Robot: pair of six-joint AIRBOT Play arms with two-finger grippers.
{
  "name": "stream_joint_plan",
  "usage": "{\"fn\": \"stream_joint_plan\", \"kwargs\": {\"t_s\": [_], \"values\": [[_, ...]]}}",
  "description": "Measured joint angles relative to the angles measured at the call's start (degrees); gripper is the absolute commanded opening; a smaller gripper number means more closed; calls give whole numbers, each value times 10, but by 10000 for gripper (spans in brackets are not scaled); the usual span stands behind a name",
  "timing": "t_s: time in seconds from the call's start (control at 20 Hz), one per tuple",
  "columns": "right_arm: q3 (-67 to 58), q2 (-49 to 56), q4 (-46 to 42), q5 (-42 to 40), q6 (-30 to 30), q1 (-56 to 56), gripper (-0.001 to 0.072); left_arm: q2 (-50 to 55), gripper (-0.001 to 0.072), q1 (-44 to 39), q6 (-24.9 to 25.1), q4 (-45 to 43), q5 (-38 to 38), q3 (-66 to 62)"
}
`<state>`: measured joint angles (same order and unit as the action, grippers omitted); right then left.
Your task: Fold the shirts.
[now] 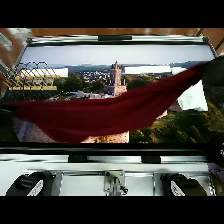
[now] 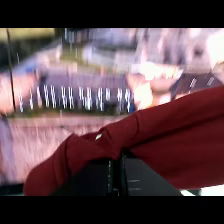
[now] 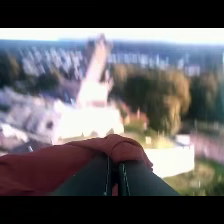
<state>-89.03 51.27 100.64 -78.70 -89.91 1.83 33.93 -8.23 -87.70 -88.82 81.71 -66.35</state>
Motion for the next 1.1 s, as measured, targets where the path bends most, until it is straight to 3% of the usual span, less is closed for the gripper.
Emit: {"fn": "stream_joint_plan", "kwargs": {"t_s": [0.15,0.3,0.35,0.4,0.45,0.55,0.6,0.65,0.7,0.75,0.85,1.1], "values": [[77,74,-7,64,16,0,91,-2,35,0,-55,-5,-30,143],[107,155,37,203,60,0,92,-2,35,0,-95,19,-97,218],[113,181,61,263,82,0,151,-1,36,0,-103,26,-129,233],[116,204,80,310,99,0,466,0,36,0,-109,31,-153,243],[119,227,98,346,111,0,621,3,36,0,-114,34,-180,250],[122,262,124,372,125,0,621,12,41,0,-128,40,-222,259],[123,274,131,365,122,0,621,17,164,0,-137,42,-239,261],[123,282,135,346,107,-4,621,23,487,0,-143,44,-253,264],[123,286,133,321,91,-11,621,26,549,0,-148,44,-262,263],[123,288,127,286,75,-21,621,31,559,2,-152,44,-261,259],[123,289,124,196,35,-52,621,39,695,16,-154,32,-223,241],[123,289,128,-2,-38,-132,621,54,705,118,-107,-3,-59,205]]}}
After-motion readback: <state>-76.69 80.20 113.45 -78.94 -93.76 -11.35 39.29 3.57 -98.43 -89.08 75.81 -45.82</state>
